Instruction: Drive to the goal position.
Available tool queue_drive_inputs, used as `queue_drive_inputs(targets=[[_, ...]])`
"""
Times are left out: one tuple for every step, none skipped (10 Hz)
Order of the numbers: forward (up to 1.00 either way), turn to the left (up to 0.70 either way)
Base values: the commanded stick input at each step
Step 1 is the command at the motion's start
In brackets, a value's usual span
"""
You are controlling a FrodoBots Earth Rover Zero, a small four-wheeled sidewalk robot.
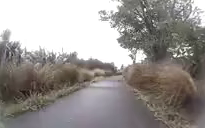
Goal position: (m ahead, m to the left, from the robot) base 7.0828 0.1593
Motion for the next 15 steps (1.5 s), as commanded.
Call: queue_drive_inputs(targets=[[0.7, 0.0], [0.7, 0.0], [0.7, 0.0], [0.7, 0.0], [0.7, 0.0], [0.85, 0.0], [0.85, 0.0], [0.85, 0.0], [0.85, 0.0], [0.85, 0.0], [0.85, 0.0], [0.85, 0.0], [0.85, 0.0], [0.85, 0.0], [0.85, 0.0]])
